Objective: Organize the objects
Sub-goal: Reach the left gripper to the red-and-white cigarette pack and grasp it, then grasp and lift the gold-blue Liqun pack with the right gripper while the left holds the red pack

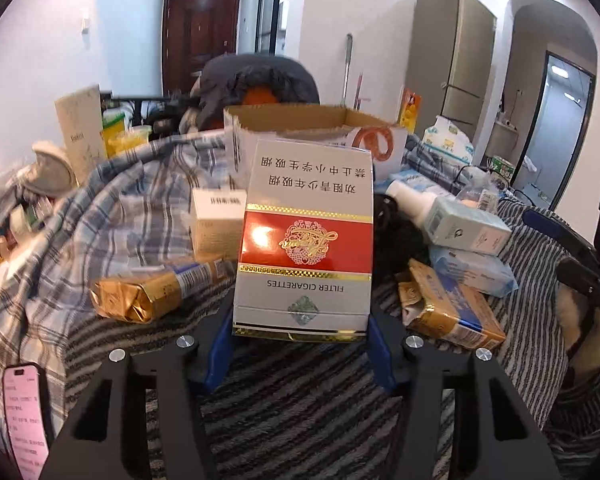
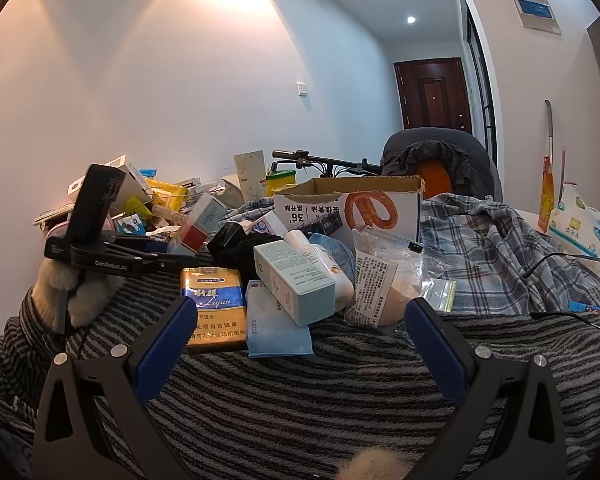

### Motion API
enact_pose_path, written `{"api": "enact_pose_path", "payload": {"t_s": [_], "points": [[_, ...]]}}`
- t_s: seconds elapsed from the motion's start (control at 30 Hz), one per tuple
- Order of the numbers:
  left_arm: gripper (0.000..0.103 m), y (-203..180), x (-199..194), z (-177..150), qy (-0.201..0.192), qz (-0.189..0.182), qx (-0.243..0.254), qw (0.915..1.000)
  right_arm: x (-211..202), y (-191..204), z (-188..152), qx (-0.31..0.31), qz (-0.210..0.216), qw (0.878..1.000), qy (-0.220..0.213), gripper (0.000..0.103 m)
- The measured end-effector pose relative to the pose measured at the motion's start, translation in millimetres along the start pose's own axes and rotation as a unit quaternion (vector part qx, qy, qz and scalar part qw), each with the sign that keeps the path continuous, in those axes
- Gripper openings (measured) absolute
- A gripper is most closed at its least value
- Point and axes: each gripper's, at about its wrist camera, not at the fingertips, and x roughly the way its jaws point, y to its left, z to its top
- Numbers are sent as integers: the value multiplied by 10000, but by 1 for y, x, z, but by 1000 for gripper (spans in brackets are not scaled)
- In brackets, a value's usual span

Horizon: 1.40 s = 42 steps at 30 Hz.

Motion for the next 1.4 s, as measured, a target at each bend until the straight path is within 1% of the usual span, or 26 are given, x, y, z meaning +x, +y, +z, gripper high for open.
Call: {"api": "enact_pose_path", "payload": {"t_s": [0.07,0.17,0.23,0.27,0.3,0.33,0.4,0.43,0.47,0.53,0.6,0.63,0.67,0.7,0.77,0.87,0.93,0.97,1.0,1.03,1.07,1.13,1.17,1.2,1.3,1.4], "points": [[59,-6,-9,-2,-211,118,117,9996,0,1,0,-7,1,10000,-8,103],[59,-14,-25,-5,-654,522,239,9962,-1,1,0,-28,5,10000,-31,103],[59,-14,-40,-7,-1032,696,199,9920,-1,2,0,-51,16,10000,-53,103],[59,-13,-50,-9,-1285,829,125,9882,-2,3,-1,-68,24,10000,-59,103],[59,-12,-57,-10,-1449,868,59,9856,-2,3,0,-91,54,9999,-59,103],[59,-10,-65,-12,-1622,814,-37,9834,-2,3,0,-108,96,9999,-50,103],[59,-6,-77,-16,-1864,541,-245,9807,-2,4,0,-159,176,9997,-51,103],[59,-6,-78,-19,-1898,490,-265,9802,-3,6,0,-199,228,9995,-50,103],[59,-7,-76,-20,-1875,526,-247,9805,-3,8,0,-252,294,9992,-53,103],[59,-6,-65,-19,-1625,602,-311,9844,-5,12,1,-352,314,9988,-104,103],[59,-3,-54,-24,-1360,418,-471,9887,-4,16,2,-411,287,9987,-47,103],[59,-6,-51,-27,-1302,527,-483,9889,-2,19,2,-432,236,9988,-4,103],[59,-9,-51,-28,-1336,667,-456,9877,-2,19,2,-436,195,9989,39,103],[59,-13,-56,-30,-1500,784,-368,9849,0,20,3,-423,134,9990,102,103],[59,-20,-60,-33,-1658,745,-179,9832,3,20,4,-311,63,9992,249,103],[59,-23,-60,-35,-1671,805,-128,9826,2,26,2,-151,528,9979,354,103],[59,-21,-60,-35,-1677,753,-197,9827,2,38,0,-204,878,9951,401,103],[59,-19,-60,-35,-1675,717,-248,9830,4,46,0,-283,929,9943,448,103],[59,-17,-60,-35,-1671,701,-313,9829,8,55,0,-376,855,9942,526,103],[59,-14,-61,-36,-1671,693,-367,9828,13,62,0,-450,823,9934,655,103],[59,-15,-62,-38,-1672,694,-410,9826,20,68,0,-513,897,9911,838,103],[59,-13,-64,-39,-1676,685,-456,9824,32,77,0,-596,1105,9860,1096,100],[59,-13,-63,-39,-1668,687,-449,9826,37,80,0,-607,1168,9842,1187,95],[59,-13,-63,-39,-1656,692,-437,9828,43,81,0,-612,1178,9825,1305,91],[59,-14,-61,-39,-1625,692,-411,9834,57,74,-2,-511,1041,9804,1593,91],[59,-13,-61,-39,-1623,697,-414,9834,64,66,-4,-331,945,9793,1758,90]]}}
